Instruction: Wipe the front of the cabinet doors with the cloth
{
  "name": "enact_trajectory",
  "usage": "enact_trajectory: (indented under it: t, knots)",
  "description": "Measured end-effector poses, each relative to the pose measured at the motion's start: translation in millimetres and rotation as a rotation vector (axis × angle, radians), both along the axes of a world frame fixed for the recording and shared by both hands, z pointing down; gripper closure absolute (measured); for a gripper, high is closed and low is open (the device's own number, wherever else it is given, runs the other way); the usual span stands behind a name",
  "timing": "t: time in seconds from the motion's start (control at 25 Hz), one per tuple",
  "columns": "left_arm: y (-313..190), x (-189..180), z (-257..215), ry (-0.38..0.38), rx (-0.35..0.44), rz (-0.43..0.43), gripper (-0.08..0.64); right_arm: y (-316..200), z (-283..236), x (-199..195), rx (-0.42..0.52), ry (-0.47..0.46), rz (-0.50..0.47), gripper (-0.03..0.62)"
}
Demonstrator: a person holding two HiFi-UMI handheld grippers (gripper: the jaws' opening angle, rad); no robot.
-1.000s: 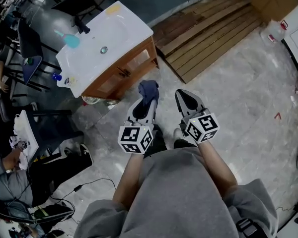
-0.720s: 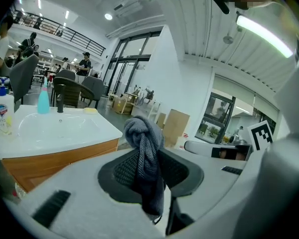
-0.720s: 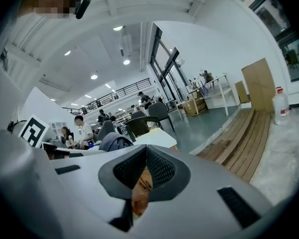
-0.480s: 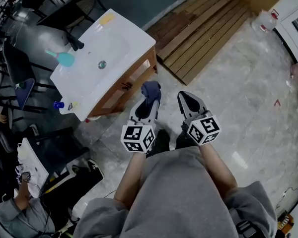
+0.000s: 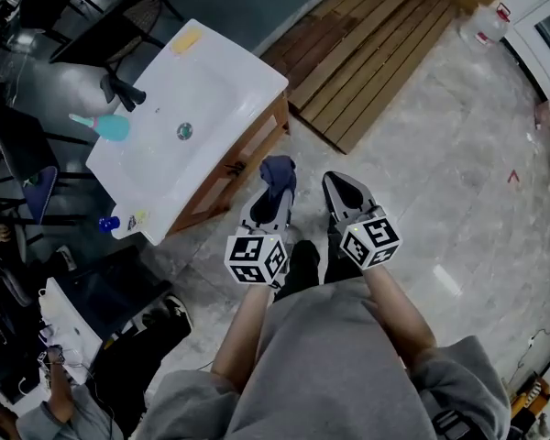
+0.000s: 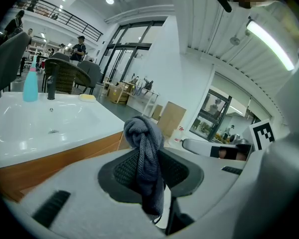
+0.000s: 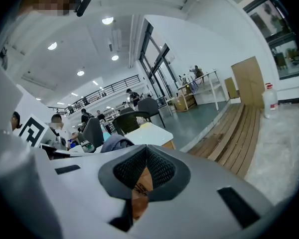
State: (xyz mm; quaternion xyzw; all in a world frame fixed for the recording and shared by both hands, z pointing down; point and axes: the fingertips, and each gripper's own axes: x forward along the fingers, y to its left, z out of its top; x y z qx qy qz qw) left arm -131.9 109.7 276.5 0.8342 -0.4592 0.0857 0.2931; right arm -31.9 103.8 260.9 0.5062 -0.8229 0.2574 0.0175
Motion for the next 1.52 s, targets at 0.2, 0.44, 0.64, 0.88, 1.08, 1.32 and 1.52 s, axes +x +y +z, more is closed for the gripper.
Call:
enact_trajectory:
  t: [0.2,0.44,0.64,0.88,1.08,1.32,1.52]
  knots:
    - [-20.2,11.5,17.4,-0.012,-0.032,-0.031,0.466,-28.7,18.5,8.0,-0.018,-0.005,-0.031,0.581]
    - [-54.2,32.3,45.4,-0.046,-0.067,-0.086,0.466,-76.2,48.8,30.1,-0.059,-0.042,-0.047,0.581]
    - [-78.3,36.7,68.9,-0.072,-0.099,-0.167,0.466,-101.0,70.7,37.3,-0.093,-0.080,-0.110,0.581]
    - [-106.7,28.1,101.5,-0.141,-0.084,-0.292,0.468,-128.4,107.0,36.7,-0.125,-0.137,-0.167,0.581]
    - [-121.3,20.8,133.1,-0.210,-0.078,-0.329,0.467,-148.6,134.2,30.7,-0.130,-0.177,-0.182,0.581]
    - [-131.5,20.4,160.7,-0.251,-0.060,-0.273,0.468,-160.7,164.4,20.0,-0.135,-0.205,-0.170,0.581]
    - [-137.4,19.5,169.6,-0.318,-0.026,-0.196,0.467,-158.7,172.9,15.5,-0.141,-0.219,-0.154,0.581]
